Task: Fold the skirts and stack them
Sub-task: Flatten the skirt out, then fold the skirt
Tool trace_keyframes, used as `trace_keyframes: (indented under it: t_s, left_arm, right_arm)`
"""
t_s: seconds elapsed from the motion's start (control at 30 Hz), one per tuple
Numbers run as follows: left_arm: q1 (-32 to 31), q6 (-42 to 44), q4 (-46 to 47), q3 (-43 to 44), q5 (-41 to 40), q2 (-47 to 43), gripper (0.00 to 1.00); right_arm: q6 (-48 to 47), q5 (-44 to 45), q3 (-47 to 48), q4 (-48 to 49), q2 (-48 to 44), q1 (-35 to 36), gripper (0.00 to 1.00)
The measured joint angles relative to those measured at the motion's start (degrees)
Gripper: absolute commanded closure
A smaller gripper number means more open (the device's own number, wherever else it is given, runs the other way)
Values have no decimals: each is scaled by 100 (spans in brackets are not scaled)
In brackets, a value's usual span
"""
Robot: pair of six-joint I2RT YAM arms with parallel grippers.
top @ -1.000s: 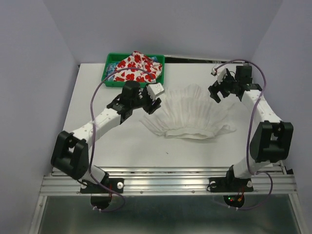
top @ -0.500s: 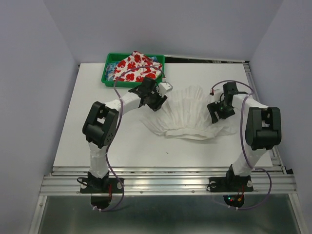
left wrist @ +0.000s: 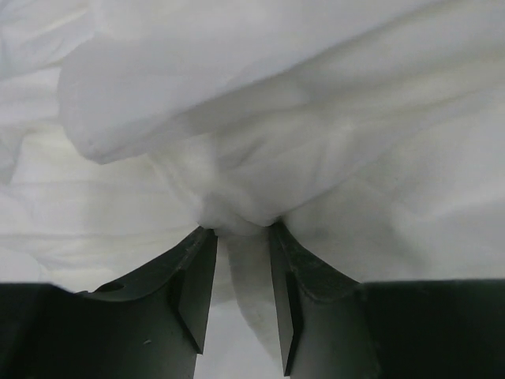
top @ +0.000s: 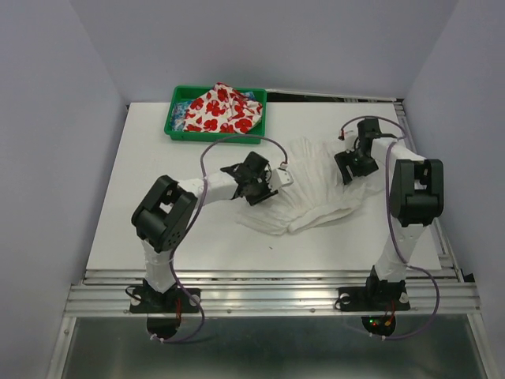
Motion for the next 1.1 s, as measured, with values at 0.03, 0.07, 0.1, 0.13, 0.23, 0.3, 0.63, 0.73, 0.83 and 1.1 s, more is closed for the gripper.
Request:
trace_keyframes:
  t_s: [0.03,0.07,0.1,0.13,0.23,0.3,0.63,0.73,0.83,1.1]
  left_arm:
    - [-146,44,-11,-179,-22,-138,56]
    - [-286,68,-35,-286,-22,-238,56]
    - [-450,72,-66,-400,-13,-341,55]
    - [-675,66,-133,-505,52,-446,54]
    - [-1182,-7,-345,-560,319,-566,51]
    - [-1467,-125,-479,-557,540,-632,50]
    - [-885,-474,-1025,-365,1097,-1495,44]
    - [-452,-96,-1060,-492,918,-1871,41]
    - [-376,437,-1027,-1010,800,-2358,37]
    - [-542,1327,-599,-2135,791,-2702,26]
  right_arm:
    - [-11,26,170,26,114,0,22]
    - [-15,52,428,59,280,0,21]
    - [-20,63,564,116,372,0,21]
    - [-48,63,791,184,518,0,20]
    - [-96,-74,1121,365,710,0,16]
    - [-111,-225,1189,407,713,0,13]
    - [-896,-1128,870,98,-826,55,17]
    - [-1362,-1270,319,-151,-1958,310,23]
    - [-1930,-1344,-616,-258,-3228,1058,27]
    - [-2588,-1174,-2911,-791,-4266,2728,28]
